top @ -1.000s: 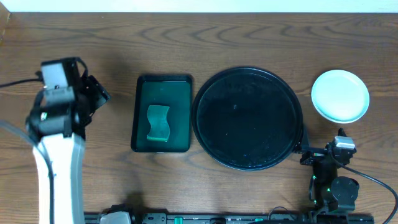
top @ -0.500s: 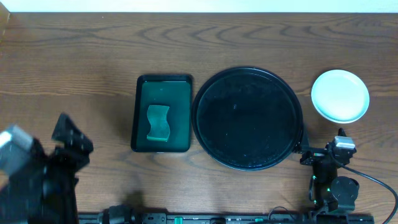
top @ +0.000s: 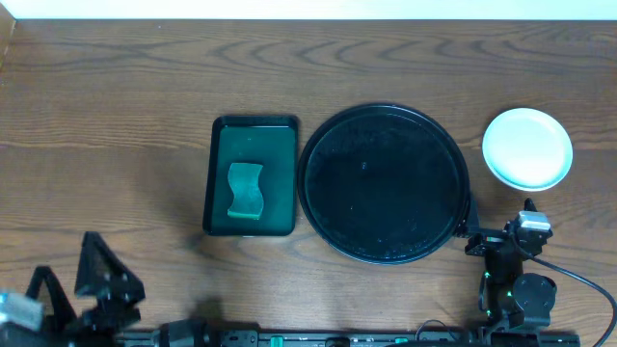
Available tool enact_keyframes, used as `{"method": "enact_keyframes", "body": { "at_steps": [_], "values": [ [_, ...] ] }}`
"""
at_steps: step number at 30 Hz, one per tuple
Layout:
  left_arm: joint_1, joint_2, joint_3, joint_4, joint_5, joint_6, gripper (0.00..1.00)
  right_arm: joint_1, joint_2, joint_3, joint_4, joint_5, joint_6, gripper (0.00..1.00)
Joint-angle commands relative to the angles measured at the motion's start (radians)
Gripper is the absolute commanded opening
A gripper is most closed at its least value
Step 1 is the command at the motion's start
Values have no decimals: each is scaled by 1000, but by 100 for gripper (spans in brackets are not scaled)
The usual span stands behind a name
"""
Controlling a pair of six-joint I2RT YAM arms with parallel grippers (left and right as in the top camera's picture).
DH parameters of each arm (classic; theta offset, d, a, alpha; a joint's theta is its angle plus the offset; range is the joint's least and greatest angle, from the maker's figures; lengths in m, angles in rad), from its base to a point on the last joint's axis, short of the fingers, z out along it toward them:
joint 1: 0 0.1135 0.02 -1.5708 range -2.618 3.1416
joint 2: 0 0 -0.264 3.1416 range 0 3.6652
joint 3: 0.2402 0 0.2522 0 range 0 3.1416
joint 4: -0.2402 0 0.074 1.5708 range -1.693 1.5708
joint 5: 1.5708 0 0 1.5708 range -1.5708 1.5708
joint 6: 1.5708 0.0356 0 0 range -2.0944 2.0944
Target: Clean dirty plates on tray and stack at the side
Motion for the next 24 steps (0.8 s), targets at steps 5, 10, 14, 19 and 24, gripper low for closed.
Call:
{"method": "enact_keyframes", "body": {
  "at_steps": [5,10,14,19,24],
  "values": [
    [-65,-122,4,-148,-8,-2,81,3,-5,-2,-3,9,12,99],
    [-74,-187,-5,-255,-8,-2,81,3,-5,-2,-3,9,12,99],
    [-74,-238,-43,-269,-8,-2,80,3,-5,-2,-3,9,12,99],
    [-90,-318,-135,-268,-8,-2,80,3,-5,-2,-3,9,12,99],
    [-101,-332,-230,-233,-8,-32,81,3,-5,-2,-3,9,12,99]
  ]
}}
